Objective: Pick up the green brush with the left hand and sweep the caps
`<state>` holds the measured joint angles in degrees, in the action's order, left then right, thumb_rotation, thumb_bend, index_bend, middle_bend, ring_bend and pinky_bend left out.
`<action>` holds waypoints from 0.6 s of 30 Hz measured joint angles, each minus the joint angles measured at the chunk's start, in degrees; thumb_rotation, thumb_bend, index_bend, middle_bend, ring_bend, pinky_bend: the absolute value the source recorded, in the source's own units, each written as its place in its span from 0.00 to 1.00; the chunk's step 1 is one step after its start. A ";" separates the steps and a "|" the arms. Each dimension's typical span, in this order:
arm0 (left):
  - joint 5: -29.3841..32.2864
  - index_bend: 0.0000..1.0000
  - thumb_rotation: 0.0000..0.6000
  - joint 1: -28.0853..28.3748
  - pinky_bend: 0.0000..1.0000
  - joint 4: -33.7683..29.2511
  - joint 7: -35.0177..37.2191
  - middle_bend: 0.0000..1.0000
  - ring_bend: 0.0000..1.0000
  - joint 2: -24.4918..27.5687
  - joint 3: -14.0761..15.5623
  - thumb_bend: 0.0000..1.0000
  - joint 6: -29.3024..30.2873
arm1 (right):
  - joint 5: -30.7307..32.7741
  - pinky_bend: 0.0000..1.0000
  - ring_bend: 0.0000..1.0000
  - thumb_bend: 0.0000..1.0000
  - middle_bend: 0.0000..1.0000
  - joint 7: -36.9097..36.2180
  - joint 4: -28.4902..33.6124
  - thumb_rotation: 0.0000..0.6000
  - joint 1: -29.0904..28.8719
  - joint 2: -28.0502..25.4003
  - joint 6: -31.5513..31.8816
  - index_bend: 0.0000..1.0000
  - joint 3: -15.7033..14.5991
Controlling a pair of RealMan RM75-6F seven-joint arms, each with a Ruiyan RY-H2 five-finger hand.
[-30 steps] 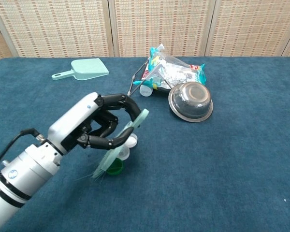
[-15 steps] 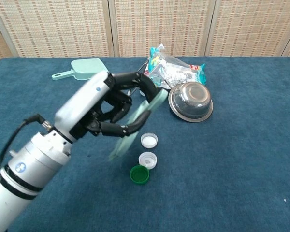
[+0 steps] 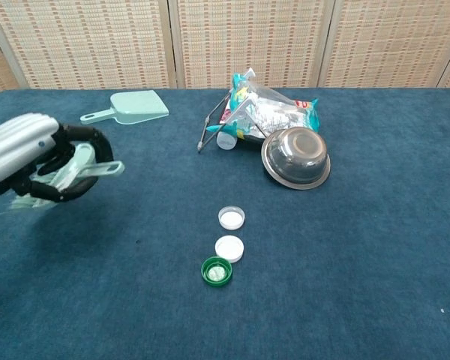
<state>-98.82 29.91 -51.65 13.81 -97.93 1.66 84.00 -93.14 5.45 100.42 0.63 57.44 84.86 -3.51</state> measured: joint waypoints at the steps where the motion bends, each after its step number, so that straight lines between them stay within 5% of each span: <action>1: 0.28 0.69 1.00 -0.43 1.00 0.22 -0.15 0.84 0.85 0.27 0.62 0.64 -0.82 | -0.04 0.00 0.00 0.21 0.00 0.09 0.04 1.00 -0.03 0.07 -0.07 0.00 -0.03; 3: 0.77 0.55 1.00 -0.99 1.00 0.57 -0.26 0.71 0.85 0.73 1.27 0.56 -1.58 | -0.10 0.00 0.00 0.21 0.00 0.27 0.10 1.00 -0.05 0.14 -0.12 0.00 -0.06; 5: 0.91 0.26 1.00 -1.10 1.00 0.65 -0.24 0.39 0.84 0.65 1.55 0.46 -1.69 | -0.38 0.00 0.00 0.21 0.00 0.55 0.17 1.00 -0.08 0.25 -0.20 0.00 -0.16; 8: 1.45 0.02 1.00 -1.23 0.98 0.64 -0.27 0.05 0.79 0.03 2.35 0.37 -4.18 | -0.81 0.00 0.00 0.21 0.00 0.87 0.24 1.00 0.02 0.39 0.02 0.00 -0.31; 18: 2.83 0.00 1.00 -1.63 0.86 -9.55 -1.75 0.00 0.59 2.98 3.13 0.30 -9.20 | -1.90 0.00 0.00 0.21 0.00 0.86 0.43 1.00 0.61 0.20 1.29 0.00 -0.65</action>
<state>-95.99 28.28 -61.20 12.05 -94.95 4.79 74.80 -95.05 6.31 100.86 1.24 57.64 86.14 -4.15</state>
